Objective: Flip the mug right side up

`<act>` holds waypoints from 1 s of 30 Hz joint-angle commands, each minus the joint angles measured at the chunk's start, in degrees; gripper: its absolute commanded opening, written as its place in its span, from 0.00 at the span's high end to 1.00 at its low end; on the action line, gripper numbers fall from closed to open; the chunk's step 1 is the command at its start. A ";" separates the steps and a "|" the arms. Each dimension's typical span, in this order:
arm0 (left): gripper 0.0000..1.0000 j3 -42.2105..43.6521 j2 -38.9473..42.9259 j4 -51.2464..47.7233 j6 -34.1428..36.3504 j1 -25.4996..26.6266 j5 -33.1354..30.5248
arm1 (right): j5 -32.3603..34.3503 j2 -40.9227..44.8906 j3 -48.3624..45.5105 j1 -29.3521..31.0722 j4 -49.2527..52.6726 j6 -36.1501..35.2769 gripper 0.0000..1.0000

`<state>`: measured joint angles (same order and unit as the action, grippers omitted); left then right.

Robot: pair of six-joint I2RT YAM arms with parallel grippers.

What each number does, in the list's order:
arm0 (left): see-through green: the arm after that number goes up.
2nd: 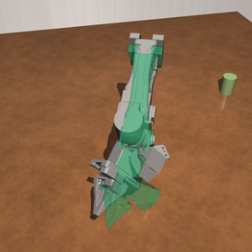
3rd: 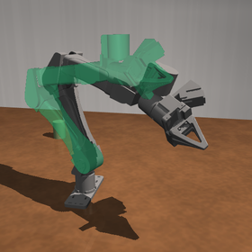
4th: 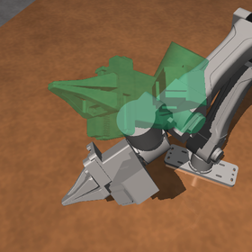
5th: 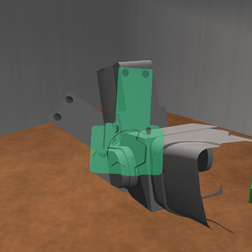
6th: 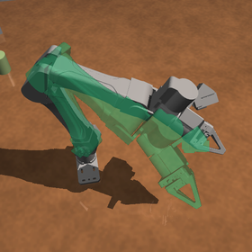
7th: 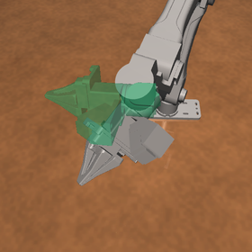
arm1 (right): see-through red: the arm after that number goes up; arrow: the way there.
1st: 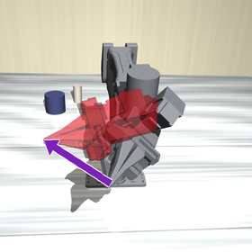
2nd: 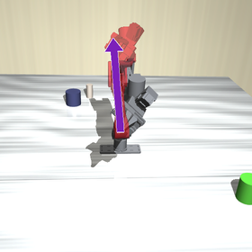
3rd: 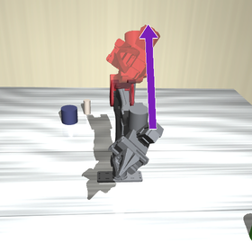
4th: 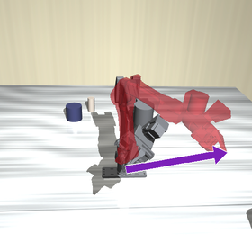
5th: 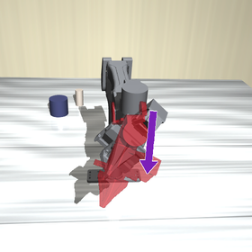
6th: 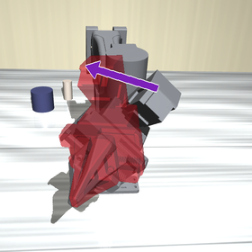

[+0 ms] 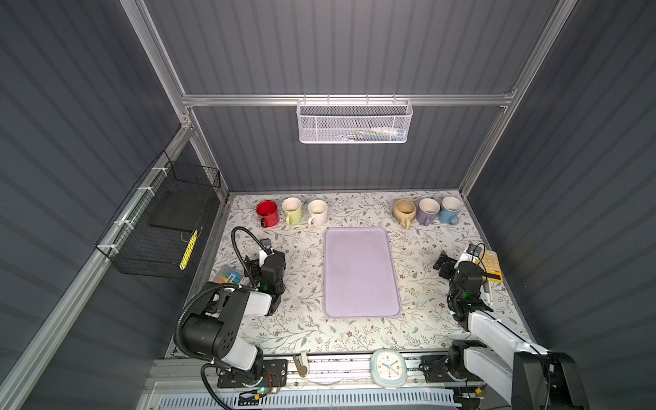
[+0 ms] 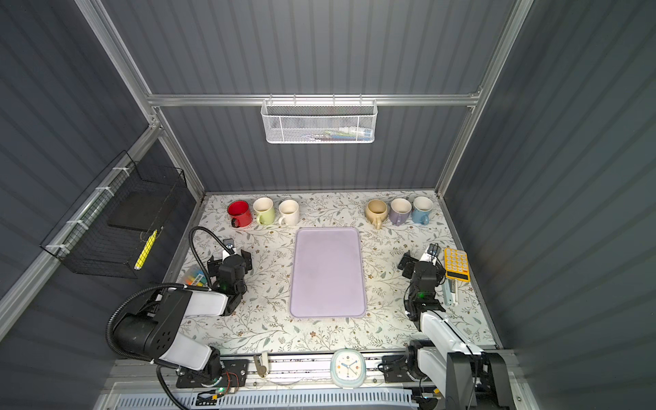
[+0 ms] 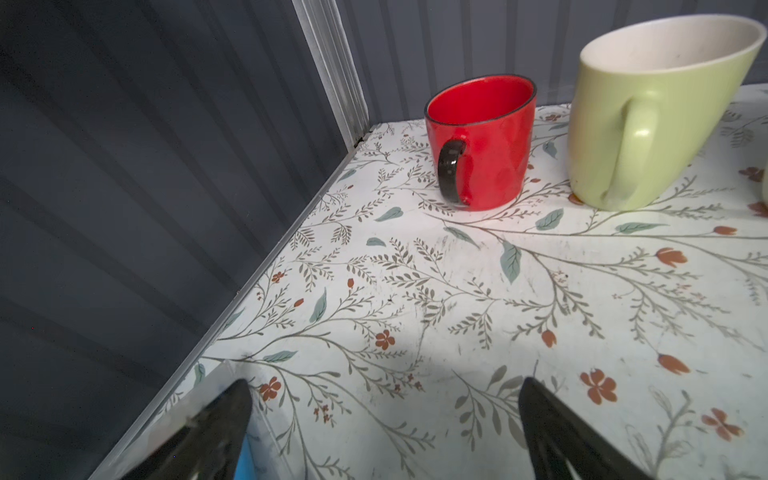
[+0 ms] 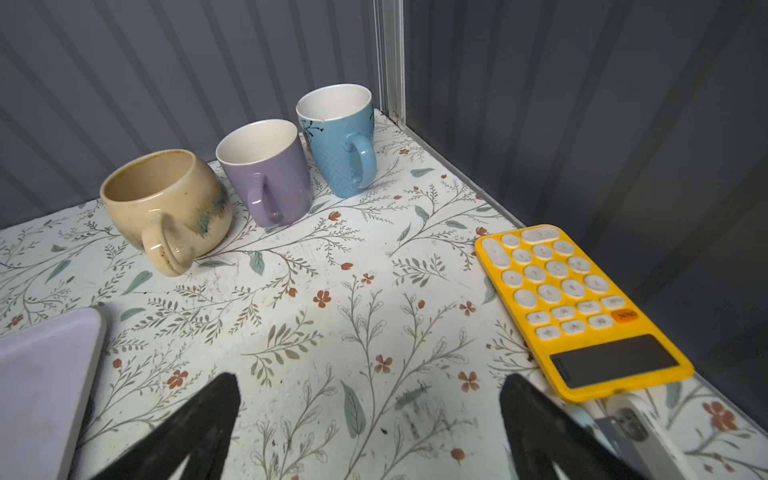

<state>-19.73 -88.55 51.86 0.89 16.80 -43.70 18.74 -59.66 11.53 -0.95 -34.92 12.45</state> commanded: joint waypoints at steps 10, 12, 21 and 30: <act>0.00 -3.77 -9.22 6.52 -0.35 -7.50 16.53 | -7.17 -8.98 2.02 -1.07 -13.79 -3.50 0.01; 0.00 -4.87 -10.00 6.21 0.09 -8.16 18.43 | -8.34 -9.40 2.65 -1.07 -13.32 -4.35 0.01; 0.00 -7.32 -9.60 -0.17 0.18 -11.58 30.13 | -12.70 -24.51 2.56 -1.42 -30.97 -8.78 0.01; 0.00 -7.26 -9.71 0.00 0.13 -11.88 30.56 | -14.83 -23.93 3.71 -1.77 -27.47 -8.94 0.01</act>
<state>-26.11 -98.28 52.18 0.84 5.19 -14.24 4.60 -83.40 14.33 -2.46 -60.34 3.99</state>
